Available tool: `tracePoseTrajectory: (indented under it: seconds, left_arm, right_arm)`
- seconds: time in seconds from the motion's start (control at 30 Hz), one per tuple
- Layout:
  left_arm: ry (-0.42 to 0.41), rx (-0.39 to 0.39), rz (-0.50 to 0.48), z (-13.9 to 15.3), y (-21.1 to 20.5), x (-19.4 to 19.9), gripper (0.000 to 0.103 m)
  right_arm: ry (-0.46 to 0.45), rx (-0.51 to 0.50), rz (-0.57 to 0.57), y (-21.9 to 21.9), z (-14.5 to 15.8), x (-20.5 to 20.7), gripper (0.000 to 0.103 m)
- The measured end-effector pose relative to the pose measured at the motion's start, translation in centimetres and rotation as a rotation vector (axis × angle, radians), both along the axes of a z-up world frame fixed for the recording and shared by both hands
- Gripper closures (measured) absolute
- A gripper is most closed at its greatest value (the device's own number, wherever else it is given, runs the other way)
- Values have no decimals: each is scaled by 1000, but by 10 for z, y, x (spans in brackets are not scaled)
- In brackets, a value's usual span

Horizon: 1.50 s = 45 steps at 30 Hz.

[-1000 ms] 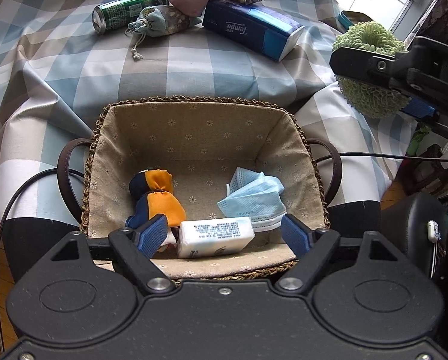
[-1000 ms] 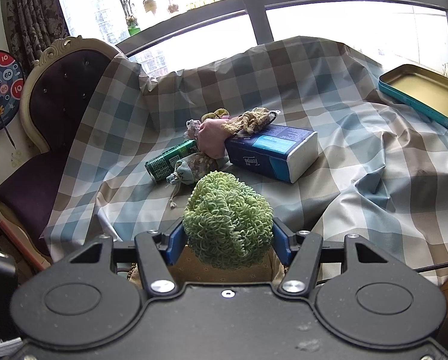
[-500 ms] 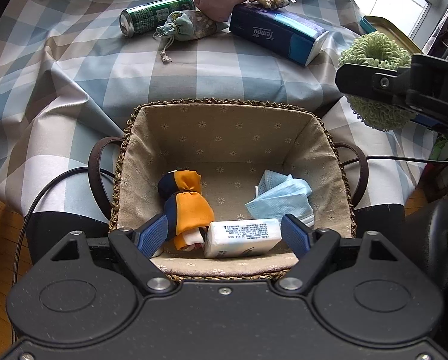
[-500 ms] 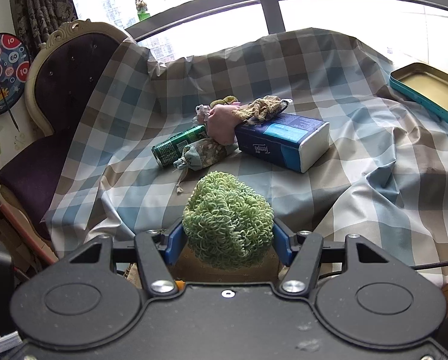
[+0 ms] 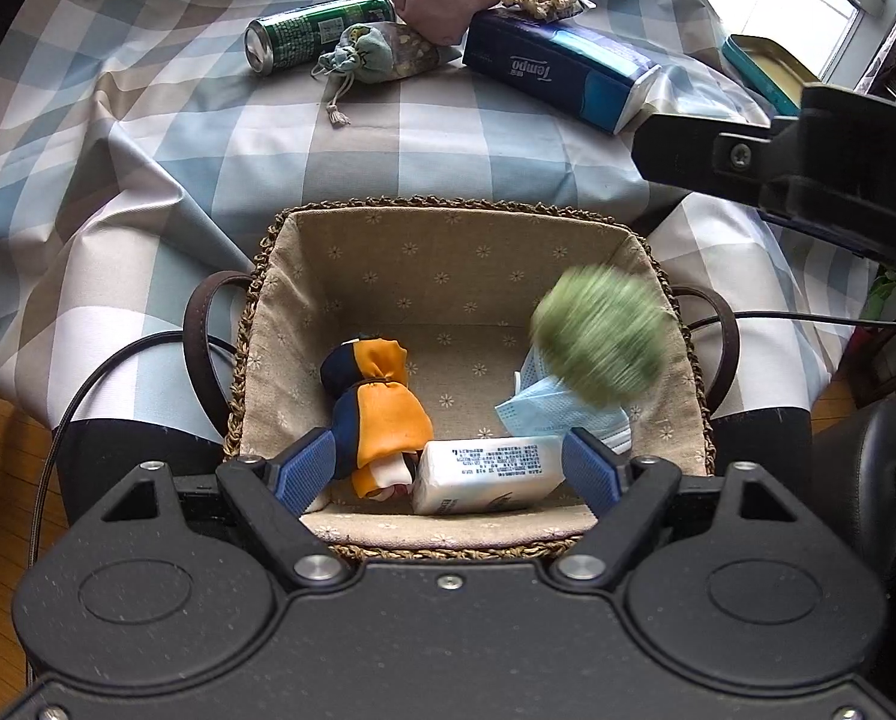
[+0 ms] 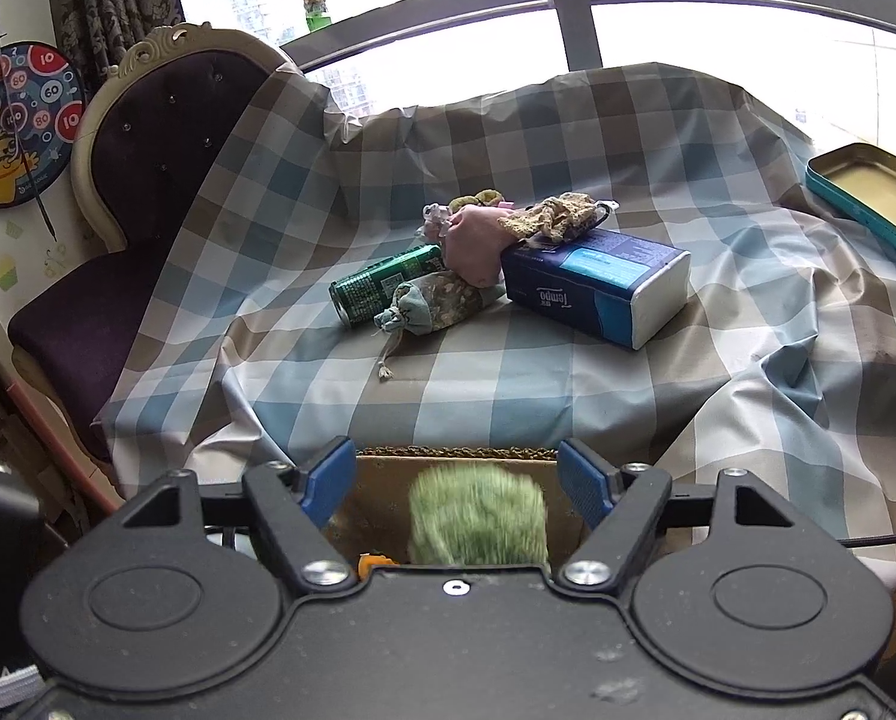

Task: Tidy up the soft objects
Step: 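Open the right tool to drop the green scrubber into the basket, then withdraw both tools from the basket back toward the remaining pile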

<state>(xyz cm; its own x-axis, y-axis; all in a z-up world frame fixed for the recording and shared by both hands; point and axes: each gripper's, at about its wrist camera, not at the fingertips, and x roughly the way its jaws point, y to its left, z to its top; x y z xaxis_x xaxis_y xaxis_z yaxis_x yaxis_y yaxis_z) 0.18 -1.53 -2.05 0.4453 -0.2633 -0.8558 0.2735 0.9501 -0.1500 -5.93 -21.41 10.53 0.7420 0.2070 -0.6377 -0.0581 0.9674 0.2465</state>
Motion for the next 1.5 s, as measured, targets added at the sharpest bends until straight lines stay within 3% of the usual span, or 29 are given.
tracePoseTrajectory:
  seconds: [0.67, 1.5]
  left_arm:
    - [-11, 1, 13, 3, 2, -1, 24]
    - [-149, 42, 230, 22, 34, 8, 19]
  right_arm:
    - [29, -13, -10, -2, -5, 3, 29]
    - [84, -38, -13, -4, -16, 10, 28]
